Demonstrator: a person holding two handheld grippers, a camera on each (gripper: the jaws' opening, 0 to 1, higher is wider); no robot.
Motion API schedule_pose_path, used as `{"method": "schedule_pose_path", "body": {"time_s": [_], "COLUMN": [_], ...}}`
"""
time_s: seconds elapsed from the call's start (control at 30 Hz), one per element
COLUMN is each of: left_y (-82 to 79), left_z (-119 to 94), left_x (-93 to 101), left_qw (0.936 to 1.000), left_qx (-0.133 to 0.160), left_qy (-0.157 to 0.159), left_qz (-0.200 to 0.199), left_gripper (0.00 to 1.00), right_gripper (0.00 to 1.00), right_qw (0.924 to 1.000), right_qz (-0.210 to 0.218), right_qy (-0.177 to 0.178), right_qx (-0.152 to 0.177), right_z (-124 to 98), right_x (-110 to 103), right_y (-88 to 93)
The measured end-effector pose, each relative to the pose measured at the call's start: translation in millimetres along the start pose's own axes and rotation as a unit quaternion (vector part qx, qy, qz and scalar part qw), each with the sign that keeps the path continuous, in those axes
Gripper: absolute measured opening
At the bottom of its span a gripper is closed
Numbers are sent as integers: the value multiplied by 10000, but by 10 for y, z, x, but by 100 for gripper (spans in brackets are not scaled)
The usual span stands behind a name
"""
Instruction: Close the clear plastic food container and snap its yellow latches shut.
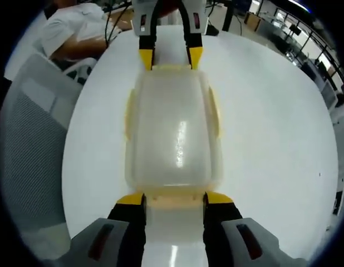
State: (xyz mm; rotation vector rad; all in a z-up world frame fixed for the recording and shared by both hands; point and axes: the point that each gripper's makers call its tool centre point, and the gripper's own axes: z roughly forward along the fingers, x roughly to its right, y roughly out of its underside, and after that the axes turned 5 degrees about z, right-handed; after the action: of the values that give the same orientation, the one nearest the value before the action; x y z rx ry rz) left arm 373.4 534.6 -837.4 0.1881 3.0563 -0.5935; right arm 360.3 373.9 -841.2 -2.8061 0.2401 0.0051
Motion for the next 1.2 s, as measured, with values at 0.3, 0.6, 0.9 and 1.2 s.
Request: {"method": "schedule_pose_path", "body": {"time_s": [0.3, 0.6, 0.9, 1.2], "left_y": [-17, -21, -39, -113], "left_z": [9, -48, -212, -284], "left_x": [8, 160, 142, 132], "left_qw": [9994, 9995, 9995, 9997], "left_qx": [-327, -296, -310, -229], "left_qy": [41, 65, 76, 49], "left_qz": [94, -113, -22, 29], "left_gripper": [38, 38, 38, 38], "right_gripper": [38, 38, 38, 38], "right_qw": [10000, 9998, 9995, 9994], "right_qz": [-57, -153, -65, -45], "right_qy": [42, -32, -51, -31], "right_qx": [33, 148, 314, 329], "right_z": [-7, -96, -170, -280], "right_x": [-3, -96, -130, -132], "right_y": [9, -40, -108, -105]}}
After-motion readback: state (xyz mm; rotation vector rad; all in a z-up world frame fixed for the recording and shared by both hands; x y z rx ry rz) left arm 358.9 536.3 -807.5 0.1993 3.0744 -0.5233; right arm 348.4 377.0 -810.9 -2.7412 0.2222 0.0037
